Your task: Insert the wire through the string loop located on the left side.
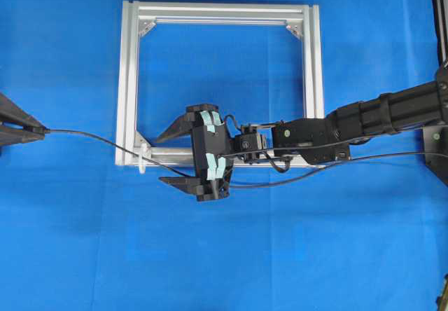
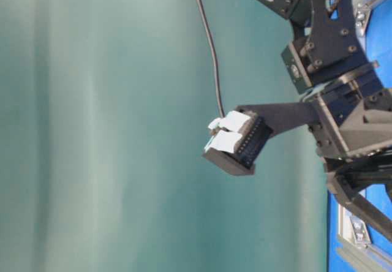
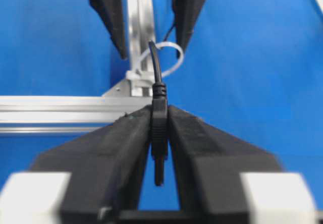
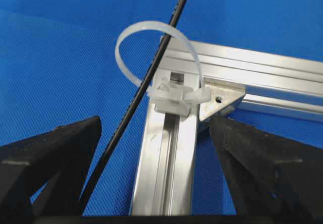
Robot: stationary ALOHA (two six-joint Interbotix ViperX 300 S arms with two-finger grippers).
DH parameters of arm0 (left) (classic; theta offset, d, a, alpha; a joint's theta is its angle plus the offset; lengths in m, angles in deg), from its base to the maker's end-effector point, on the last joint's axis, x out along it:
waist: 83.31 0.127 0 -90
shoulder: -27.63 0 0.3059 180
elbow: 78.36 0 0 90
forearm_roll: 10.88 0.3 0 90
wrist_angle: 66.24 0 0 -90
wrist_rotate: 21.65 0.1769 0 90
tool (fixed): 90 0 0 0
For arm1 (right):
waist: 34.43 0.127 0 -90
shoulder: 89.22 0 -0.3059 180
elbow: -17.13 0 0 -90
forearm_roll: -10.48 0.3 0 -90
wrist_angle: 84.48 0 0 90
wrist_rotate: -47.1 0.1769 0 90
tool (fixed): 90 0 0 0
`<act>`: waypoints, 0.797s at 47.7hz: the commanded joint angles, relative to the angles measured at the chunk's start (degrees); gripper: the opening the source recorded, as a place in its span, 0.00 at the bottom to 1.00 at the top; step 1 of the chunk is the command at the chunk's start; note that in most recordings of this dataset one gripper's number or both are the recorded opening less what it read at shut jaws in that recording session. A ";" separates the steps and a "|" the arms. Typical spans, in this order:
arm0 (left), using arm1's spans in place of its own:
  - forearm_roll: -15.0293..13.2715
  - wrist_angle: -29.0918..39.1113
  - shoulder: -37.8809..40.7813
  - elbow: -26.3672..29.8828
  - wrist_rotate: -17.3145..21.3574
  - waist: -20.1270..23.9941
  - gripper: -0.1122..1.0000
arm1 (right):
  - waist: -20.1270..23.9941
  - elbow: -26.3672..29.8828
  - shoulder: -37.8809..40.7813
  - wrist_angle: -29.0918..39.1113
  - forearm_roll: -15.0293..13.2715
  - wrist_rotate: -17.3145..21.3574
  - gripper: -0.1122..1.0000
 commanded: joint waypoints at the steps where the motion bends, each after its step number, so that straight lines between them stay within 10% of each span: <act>1: 0.18 -0.26 0.35 1.58 -0.18 0.97 0.32 | 0.09 0.35 -3.25 -0.18 0.09 0.09 0.98; 13: 0.18 -0.44 0.53 1.41 -0.18 1.32 0.90 | 0.09 0.35 -3.34 -0.09 0.09 0.09 0.98; 38: 0.18 -0.35 0.44 1.41 -0.53 0.70 0.84 | 0.09 -0.26 -8.00 2.20 0.18 0.26 0.98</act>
